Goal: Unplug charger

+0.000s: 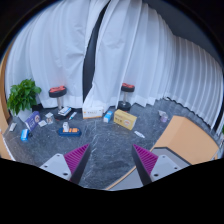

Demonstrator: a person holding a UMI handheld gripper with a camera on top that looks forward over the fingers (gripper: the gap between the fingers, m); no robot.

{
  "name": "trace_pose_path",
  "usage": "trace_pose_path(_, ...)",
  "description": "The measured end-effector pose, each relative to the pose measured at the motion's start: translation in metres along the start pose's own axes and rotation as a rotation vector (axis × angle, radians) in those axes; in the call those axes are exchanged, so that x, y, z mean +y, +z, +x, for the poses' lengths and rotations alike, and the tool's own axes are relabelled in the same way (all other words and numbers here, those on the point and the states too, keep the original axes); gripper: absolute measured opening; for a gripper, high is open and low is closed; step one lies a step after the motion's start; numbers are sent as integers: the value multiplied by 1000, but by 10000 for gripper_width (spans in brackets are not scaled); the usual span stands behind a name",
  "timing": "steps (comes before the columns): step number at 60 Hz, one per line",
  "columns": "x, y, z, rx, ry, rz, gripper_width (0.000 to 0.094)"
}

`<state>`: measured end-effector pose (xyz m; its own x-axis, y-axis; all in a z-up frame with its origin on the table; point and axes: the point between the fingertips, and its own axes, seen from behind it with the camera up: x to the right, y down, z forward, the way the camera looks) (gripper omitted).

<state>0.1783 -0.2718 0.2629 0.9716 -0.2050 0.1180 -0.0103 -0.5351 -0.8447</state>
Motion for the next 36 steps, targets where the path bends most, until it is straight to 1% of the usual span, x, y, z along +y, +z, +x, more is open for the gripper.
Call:
trace_pose_path(10,27,15,-4,14,2,-37,851)
trace_pose_path(18,79,41,-27,6,-6,-92,847)
trace_pose_path(24,118,64,-75,-55,-2,-125,846)
trace_pose_path(28,131,81,-115,-98,-7,-139,848)
trace_pose_path(32,132,103,-160,-143,-11,-126,851)
trace_pose_path(36,119,130,-202,-176,-11,-88,854)
